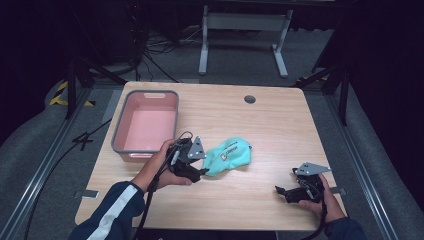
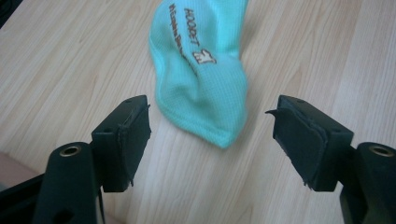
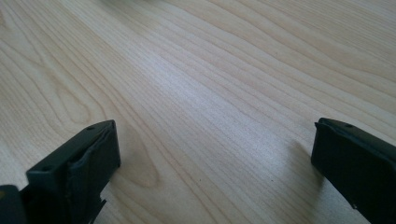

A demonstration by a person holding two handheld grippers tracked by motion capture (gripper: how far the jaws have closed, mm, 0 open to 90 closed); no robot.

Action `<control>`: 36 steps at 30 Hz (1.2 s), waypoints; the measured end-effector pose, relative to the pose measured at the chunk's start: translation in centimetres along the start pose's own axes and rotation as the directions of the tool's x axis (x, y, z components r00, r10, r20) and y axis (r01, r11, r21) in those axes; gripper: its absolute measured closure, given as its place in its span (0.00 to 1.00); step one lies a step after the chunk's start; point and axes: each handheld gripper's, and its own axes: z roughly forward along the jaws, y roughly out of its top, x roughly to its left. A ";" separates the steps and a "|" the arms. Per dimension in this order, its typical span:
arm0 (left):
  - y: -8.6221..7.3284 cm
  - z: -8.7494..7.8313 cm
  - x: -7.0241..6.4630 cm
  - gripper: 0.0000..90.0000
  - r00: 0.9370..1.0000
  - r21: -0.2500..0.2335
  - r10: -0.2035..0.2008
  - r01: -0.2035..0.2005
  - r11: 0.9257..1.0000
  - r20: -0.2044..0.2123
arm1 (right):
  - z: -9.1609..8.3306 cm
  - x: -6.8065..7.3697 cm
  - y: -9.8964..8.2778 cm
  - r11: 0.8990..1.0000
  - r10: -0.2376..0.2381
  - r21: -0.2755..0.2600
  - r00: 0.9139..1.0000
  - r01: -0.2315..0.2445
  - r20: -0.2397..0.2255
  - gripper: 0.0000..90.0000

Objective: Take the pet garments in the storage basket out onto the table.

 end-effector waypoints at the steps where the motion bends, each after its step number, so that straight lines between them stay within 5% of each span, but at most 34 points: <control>1: -0.4 -0.3 0.1 0.31 1.000 0.000 0.000 0.000 1.000 -0.001 | 0.0 0.0 0.0 1.000 0.000 0.000 1.000 0.000 0.000 0.02; 16: -4.4 -3.3 0.1 0.32 1.000 0.021 -0.026 0.026 0.999 -0.013 | 0.0 0.0 0.0 1.000 0.000 0.000 1.000 0.000 0.000 0.02; 36: -11.0 -4.8 0.3 0.29 0.996 0.090 -0.069 0.073 0.993 -0.050 | 0.0 0.0 0.0 1.000 0.000 0.000 1.000 0.000 0.000 0.02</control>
